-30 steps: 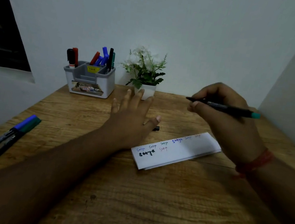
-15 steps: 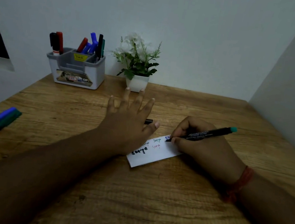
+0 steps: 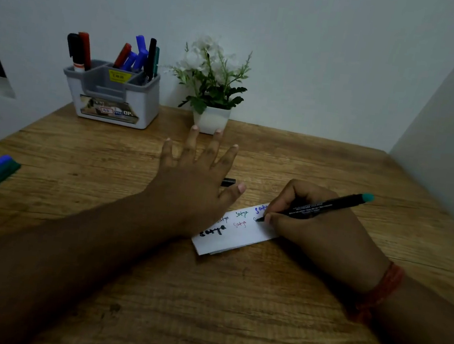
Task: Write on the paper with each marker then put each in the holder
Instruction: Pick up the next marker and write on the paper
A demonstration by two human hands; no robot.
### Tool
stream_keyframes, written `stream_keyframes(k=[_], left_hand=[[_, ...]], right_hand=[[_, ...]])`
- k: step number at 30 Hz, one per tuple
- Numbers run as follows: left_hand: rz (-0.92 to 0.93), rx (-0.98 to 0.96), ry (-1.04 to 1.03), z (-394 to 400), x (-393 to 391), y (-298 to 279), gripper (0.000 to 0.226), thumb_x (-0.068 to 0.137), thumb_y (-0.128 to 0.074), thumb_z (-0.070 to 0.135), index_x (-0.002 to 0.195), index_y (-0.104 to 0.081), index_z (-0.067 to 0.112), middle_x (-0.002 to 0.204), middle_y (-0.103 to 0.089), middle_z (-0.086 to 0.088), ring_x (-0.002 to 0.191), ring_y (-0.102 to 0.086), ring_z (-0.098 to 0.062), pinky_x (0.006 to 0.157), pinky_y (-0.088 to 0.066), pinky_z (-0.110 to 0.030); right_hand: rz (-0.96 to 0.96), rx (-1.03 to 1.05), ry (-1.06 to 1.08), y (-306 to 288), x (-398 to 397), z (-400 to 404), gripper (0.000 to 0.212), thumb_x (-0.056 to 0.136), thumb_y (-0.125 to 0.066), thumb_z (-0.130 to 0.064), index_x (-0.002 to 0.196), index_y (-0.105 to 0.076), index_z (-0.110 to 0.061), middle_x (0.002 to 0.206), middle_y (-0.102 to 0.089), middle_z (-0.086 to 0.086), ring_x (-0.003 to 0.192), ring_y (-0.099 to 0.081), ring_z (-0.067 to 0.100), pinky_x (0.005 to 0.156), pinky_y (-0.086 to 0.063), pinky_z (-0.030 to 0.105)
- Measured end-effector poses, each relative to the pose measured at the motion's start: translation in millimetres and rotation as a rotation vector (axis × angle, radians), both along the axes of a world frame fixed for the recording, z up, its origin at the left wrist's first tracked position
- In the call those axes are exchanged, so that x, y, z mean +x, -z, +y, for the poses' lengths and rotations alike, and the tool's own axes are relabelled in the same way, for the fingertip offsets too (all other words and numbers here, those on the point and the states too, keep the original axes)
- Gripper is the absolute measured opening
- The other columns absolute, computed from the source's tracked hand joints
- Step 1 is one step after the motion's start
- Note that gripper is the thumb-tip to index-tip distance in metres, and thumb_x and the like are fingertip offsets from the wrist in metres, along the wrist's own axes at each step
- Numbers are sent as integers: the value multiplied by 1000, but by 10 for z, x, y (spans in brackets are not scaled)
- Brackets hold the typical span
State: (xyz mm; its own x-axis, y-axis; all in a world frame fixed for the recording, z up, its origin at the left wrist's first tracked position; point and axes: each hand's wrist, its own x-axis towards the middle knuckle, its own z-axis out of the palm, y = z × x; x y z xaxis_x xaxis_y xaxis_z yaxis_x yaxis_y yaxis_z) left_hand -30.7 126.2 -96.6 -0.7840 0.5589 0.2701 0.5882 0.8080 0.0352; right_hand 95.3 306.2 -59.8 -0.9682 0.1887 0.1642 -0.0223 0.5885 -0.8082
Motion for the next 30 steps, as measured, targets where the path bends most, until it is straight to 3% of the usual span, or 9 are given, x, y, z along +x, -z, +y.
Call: stream_keyframes(k=[10, 15, 20, 24, 28, 30], left_hand=[[2, -4, 0, 3, -2, 5, 80, 80, 11, 75, 151, 16, 40, 162, 24, 5, 146, 29, -28, 115, 8, -63], [6, -7, 2, -4, -6, 1, 80, 81, 10, 76, 151, 15, 40, 162, 24, 4, 146, 29, -28, 115, 9, -62], [-9, -14, 2, -3, 2, -11, 79, 82, 8, 75, 152, 14, 40, 162, 26, 4, 145, 31, -28, 115, 10, -63], [-1, -15, -1, -7, 7, -16, 78, 83, 5, 74, 153, 13, 39, 162, 25, 4, 146, 29, -28, 115, 9, -63], [-7, -20, -3, -1, -1, -6, 79, 81, 8, 75, 152, 14, 40, 161, 26, 5, 145, 31, -28, 115, 9, -63], [-4, -19, -3, 1, -3, -3, 79, 81, 7, 75, 152, 14, 40, 162, 26, 5, 145, 30, -28, 115, 8, -63]], right_hand=[[21, -33, 1, 6, -7, 27, 13, 81, -78, -9, 73, -71, -17, 84, -76, -4, 78, -69, 12, 56, -51, 18], [15, -11, 22, 4, -9, 25, 10, 81, -77, -10, 75, -70, -16, 85, -77, -4, 80, -70, 13, 62, -55, 29], [37, 0, 24, 1, -21, 28, 11, 80, -76, -10, 74, -69, -16, 84, -76, -4, 78, -69, 10, 57, -50, 18], [57, 17, 13, 1, -1, 26, 13, 79, -75, -6, 72, -69, -15, 83, -75, -3, 78, -69, 9, 59, -51, 18], [61, 8, 26, 3, -4, 13, 12, 79, -76, -7, 73, -69, -13, 82, -75, -1, 75, -68, 9, 59, -51, 26], [57, 11, 29, 6, -9, 13, 13, 80, -77, -7, 73, -68, -13, 81, -75, -2, 69, -66, 2, 55, -48, 19]])
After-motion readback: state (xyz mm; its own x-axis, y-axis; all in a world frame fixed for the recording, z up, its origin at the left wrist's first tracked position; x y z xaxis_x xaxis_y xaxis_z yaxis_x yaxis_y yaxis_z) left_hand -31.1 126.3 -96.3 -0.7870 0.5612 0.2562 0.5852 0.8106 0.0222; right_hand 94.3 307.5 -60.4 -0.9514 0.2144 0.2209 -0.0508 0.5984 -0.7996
